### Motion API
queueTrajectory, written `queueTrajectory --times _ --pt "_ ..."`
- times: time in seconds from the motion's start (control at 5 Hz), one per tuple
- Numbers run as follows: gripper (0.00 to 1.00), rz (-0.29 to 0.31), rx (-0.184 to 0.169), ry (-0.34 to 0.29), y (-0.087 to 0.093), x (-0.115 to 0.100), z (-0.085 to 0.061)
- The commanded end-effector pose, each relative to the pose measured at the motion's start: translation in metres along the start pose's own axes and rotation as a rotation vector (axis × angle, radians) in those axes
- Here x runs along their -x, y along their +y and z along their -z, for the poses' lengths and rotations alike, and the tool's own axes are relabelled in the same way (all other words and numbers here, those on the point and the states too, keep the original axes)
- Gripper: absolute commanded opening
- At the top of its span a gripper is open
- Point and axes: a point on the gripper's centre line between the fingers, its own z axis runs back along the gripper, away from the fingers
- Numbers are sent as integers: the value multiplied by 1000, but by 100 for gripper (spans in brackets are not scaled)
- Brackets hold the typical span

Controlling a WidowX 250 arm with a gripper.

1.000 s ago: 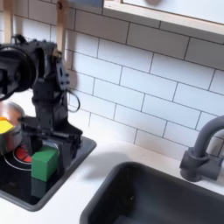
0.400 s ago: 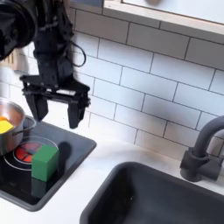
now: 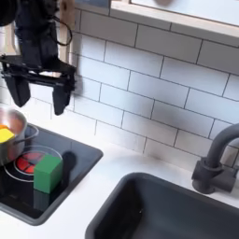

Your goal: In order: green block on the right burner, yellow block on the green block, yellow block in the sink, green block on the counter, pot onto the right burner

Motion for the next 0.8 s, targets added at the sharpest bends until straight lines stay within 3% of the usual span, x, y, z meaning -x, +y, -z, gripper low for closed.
queueTrajectory --times 0.0,0.6 --pt "100 -64 -32 32 31 -5 9" --pt "100 -103 -40 110 54 -2 33"
